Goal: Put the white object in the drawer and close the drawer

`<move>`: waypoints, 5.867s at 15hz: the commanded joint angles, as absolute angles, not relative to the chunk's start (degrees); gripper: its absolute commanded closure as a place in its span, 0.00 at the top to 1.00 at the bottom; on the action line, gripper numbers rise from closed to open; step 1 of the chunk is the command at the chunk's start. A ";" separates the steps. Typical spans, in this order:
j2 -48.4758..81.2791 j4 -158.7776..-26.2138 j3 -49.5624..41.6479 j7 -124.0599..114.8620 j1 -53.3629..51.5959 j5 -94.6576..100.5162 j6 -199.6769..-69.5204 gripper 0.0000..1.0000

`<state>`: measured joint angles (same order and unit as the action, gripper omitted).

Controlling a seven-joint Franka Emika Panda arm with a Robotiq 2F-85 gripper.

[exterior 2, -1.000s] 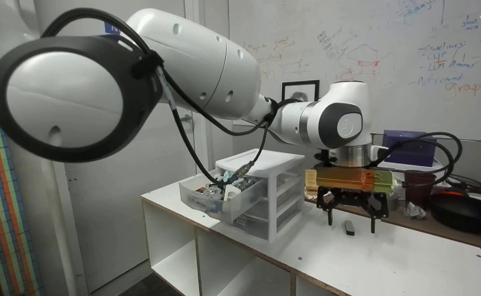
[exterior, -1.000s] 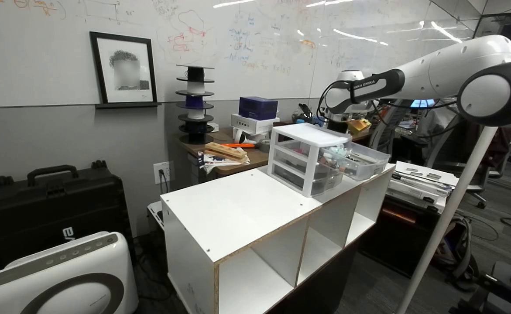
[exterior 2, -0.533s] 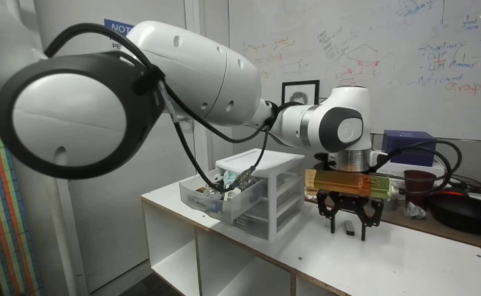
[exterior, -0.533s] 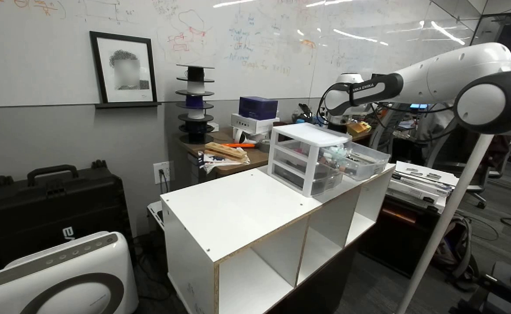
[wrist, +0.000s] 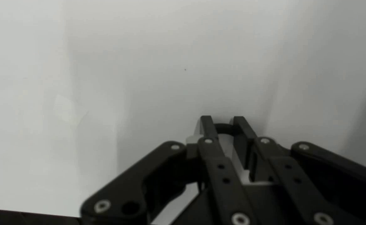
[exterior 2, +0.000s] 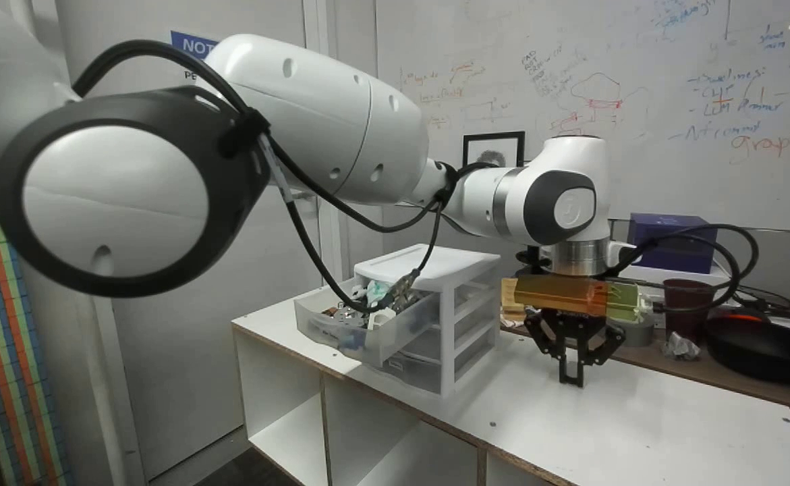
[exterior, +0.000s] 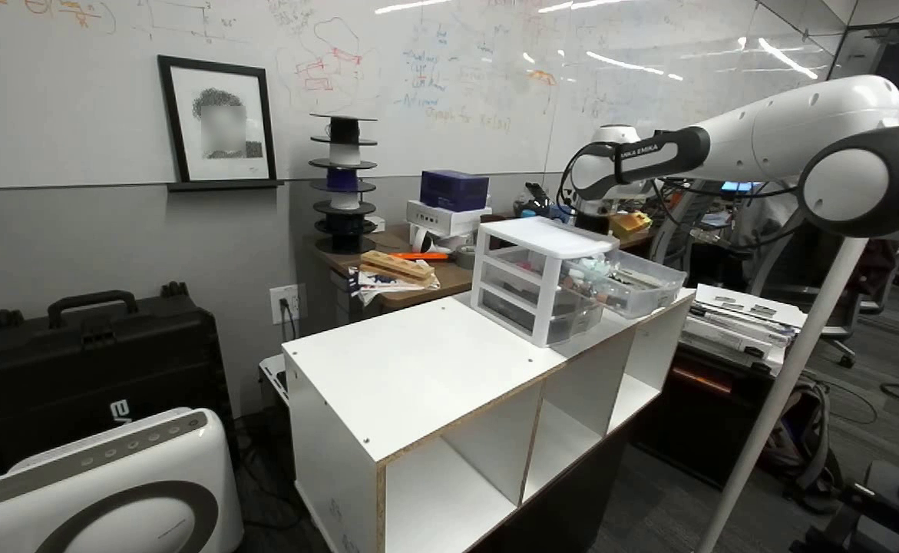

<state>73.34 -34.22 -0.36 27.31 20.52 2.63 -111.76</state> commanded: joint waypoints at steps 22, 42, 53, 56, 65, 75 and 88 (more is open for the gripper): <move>57.21 -38.72 -1.83 32.58 16.79 9.85 -106.73 0.08; 22.29 -82.38 -1.96 29.48 7.84 16.39 -108.97 0.09; 1.09 -113.43 -0.38 23.32 2.28 21.79 -110.05 0.09; -5.11 -122.67 0.36 22.29 0.94 22.58 -110.49 0.09; -25.70 -152.61 1.77 9.88 -2.63 18.45 -122.71 0.09; -44.02 -158.31 4.48 -1.86 -2.49 13.82 -124.58 0.09; -37.86 -152.19 4.34 -10.26 3.32 13.77 -126.39 0.09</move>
